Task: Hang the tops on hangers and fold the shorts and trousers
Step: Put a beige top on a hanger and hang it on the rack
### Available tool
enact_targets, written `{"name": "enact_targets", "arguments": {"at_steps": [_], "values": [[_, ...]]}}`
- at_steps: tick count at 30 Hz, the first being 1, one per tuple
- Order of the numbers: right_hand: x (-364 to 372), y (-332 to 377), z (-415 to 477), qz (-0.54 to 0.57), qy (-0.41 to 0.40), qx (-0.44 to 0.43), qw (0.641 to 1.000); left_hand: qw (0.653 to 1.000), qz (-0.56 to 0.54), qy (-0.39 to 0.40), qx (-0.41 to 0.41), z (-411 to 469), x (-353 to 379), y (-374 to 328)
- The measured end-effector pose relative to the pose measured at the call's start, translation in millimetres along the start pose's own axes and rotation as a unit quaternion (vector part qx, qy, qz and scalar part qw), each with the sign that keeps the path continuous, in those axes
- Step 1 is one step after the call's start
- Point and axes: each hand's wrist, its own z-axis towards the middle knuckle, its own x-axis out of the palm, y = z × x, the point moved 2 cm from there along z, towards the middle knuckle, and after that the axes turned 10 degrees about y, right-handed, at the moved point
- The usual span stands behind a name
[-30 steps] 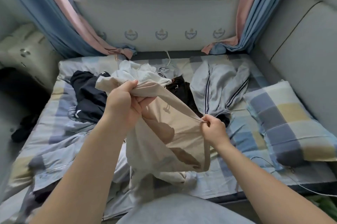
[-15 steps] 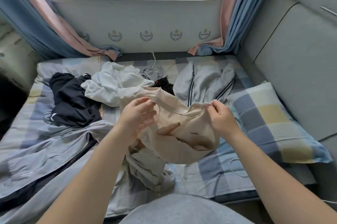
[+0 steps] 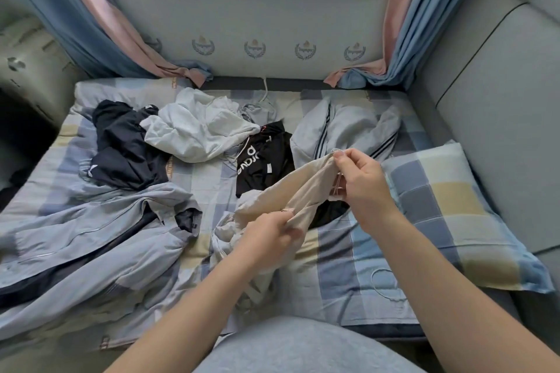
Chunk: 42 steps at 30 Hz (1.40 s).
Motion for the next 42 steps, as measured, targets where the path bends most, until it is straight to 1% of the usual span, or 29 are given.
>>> {"name": "enact_targets", "arguments": {"at_steps": [2, 4, 6, 8, 10, 12, 14, 17, 21, 23, 25, 27, 30, 31, 34, 37, 39, 41, 42], "values": [[-8.4, -2.8, 0.7, 0.036, -0.026, 0.028, 0.999, 0.999, -0.016, -0.027, 0.004, 0.1, -3.1, 2.5], [-18.7, -7.0, 1.1, 0.098, -0.054, 0.058, 0.992, 0.998, -0.023, -0.056, 0.005, -0.8, -11.3, 3.5], [-28.5, -11.8, 0.7, 0.129, -0.073, 0.074, 0.986, 0.994, -0.054, -0.091, 0.013, -3.3, -23.8, 1.7], [-36.8, -17.7, 0.1, 0.104, -0.084, 0.083, 0.987, 0.99, -0.084, -0.116, 0.017, -6.6, -38.3, -3.7], [-42.5, -22.7, -1.2, 0.048, -0.098, 0.086, 0.99, 0.984, -0.121, -0.127, 0.023, -7.5, -50.2, -8.8], [-42.8, -25.3, -5.0, 0.02, -0.092, 0.086, 0.992, 0.972, -0.189, -0.136, 0.021, -7.1, -59.2, -13.4], [-36.9, -26.6, -11.2, 0.021, -0.056, 0.094, 0.994, 0.955, -0.255, -0.147, 0.023, -8.3, -65.8, -20.4], [-19.6, -28.3, -22.8, 0.006, 0.04, 0.098, 0.994, 0.942, -0.299, -0.15, 0.029, -11.0, -71.8, -33.9], [6.1, -36.8, -35.6, -0.077, 0.17, 0.084, 0.979, 0.906, -0.406, -0.109, 0.04, -14.4, -74.1, -56.3], [17.9, -43.9, -37.7, -0.114, 0.195, 0.081, 0.971, 0.885, -0.453, -0.095, 0.041, -15.5, -76.2, -67.7], [27.0, -50.9, -35.5, -0.119, 0.18, 0.085, 0.973, 0.867, -0.488, -0.086, 0.046, -16.4, -78.8, -79.8], [30.5, -59.5, -28.6, -0.137, 0.144, 0.077, 0.977, 0.852, -0.513, -0.088, 0.054, -16.0, -82.2, -88.9], [24.6, -73.8, -15.4, -0.238, 0.106, 0.087, 0.962, 0.833, -0.54, -0.096, 0.067, -13.5, -90.5, -93.5], [19.7, -78.6, -12.4, -0.252, 0.099, 0.086, 0.959, 0.828, -0.547, -0.105, 0.066, -12.4, -94.8, -91.5], [-4.9, -90.1, -6.8, -0.252, 0.054, 0.077, 0.963, 0.815, -0.556, -0.156, 0.048, -7.7, -109.7, -71.5], [-34.8, -90.8, -4.3, -0.251, 0.013, 0.07, 0.965, 0.786, -0.581, -0.214, 0.013, -1.2, -119.5, -40.5], [-52.0, -83.7, -1.5, -0.232, -0.011, 0.061, 0.971, 0.769, -0.595, -0.234, -0.017, 3.6, -119.8, -22.7], [-64.6, -70.0, 1.4, -0.204, -0.03, 0.041, 0.978, 0.766, -0.595, -0.242, -0.039, 8.0, -115.8, -10.2], [-68.8, -61.0, 2.5, -0.191, -0.038, 0.026, 0.98, 0.772, -0.586, -0.243, -0.045, 9.8, -113.5, -6.0]]}}
